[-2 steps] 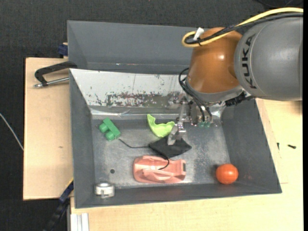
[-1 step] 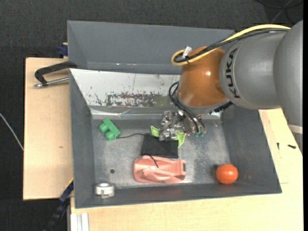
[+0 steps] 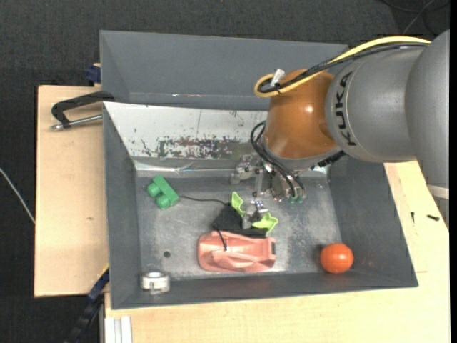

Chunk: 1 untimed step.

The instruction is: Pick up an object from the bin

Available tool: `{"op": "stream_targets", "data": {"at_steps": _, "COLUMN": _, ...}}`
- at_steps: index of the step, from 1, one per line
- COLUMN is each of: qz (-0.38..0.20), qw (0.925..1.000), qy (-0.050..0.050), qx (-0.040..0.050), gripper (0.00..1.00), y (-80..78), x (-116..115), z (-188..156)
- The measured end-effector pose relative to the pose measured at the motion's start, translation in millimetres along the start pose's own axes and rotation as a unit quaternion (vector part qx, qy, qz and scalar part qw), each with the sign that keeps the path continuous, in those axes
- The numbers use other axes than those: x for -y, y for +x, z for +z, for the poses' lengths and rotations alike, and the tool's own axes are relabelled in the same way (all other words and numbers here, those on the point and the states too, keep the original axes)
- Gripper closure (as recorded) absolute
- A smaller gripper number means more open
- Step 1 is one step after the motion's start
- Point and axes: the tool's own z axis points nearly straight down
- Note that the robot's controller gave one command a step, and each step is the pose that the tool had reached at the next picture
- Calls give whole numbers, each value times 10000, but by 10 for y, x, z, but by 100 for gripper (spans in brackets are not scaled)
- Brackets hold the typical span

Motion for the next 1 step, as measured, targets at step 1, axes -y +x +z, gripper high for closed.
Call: {"op": "stream_targets", "data": {"at_steps": 1, "qz": 1, "qw": 10000, "qy": -1, "qx": 0, "gripper": 0, "y": 0, "x": 0, "z": 0}}
